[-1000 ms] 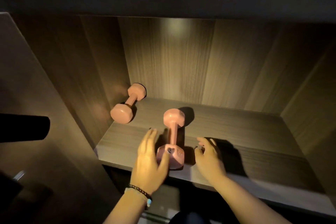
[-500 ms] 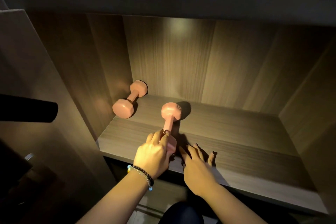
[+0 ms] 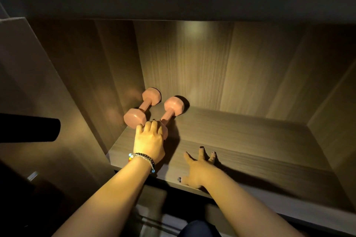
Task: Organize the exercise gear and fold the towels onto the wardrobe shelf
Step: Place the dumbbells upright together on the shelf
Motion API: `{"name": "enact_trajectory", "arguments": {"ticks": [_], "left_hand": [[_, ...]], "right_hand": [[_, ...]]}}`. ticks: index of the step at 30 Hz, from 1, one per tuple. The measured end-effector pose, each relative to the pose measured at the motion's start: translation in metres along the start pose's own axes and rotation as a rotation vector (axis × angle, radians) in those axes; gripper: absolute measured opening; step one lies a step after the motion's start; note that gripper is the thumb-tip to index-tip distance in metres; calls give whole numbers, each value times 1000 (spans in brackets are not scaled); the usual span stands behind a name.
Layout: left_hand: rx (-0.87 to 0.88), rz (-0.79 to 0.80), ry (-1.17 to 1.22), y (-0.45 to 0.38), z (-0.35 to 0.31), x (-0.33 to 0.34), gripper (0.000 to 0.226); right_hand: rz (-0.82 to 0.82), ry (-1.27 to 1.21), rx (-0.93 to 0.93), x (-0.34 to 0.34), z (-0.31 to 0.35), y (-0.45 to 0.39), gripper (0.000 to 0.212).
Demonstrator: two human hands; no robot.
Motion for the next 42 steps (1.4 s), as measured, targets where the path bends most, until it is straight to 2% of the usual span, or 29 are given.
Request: {"name": "enact_trajectory", "arguments": {"ticks": [4,9,16,24,27,31,33,36,42], "left_hand": [[-16,-9,-48,-13,6,9,56],[-42,87,-123,-26,3,16,61],[-39,113,-143,-41,-2,24,44],[-100,114,-63,-44,-5,18,54],[-53,163,-18,-44,-1,15,58],[-96,311,194,-28,9,15,78],[-152,269,259,-11,14,3,83],[-177,126,396,18,16,-22,82],[63,91,471,76,-13,-69,75]], "right_hand": [[-7,23,19,6,-2,-1,90],[-21,31,15,4,-1,1,89],[-28,96,40,7,-3,-5,91],[-71,126,34,9,-4,-6,88],[-154,177,-4,8,-4,0,86],[-293,133,-27,2,-4,21,98],[-374,39,-20,-2,-6,30,100],[-526,-121,-44,-8,-20,50,96],[-686,-252,-157,-14,-39,105,73]]}}
Point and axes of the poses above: each hand's wrist, its own y-axis away from the middle knuckle, its own x-axis out of the palm, z = x × y, the point moved 7 cm from there along -y, towards the middle knuckle
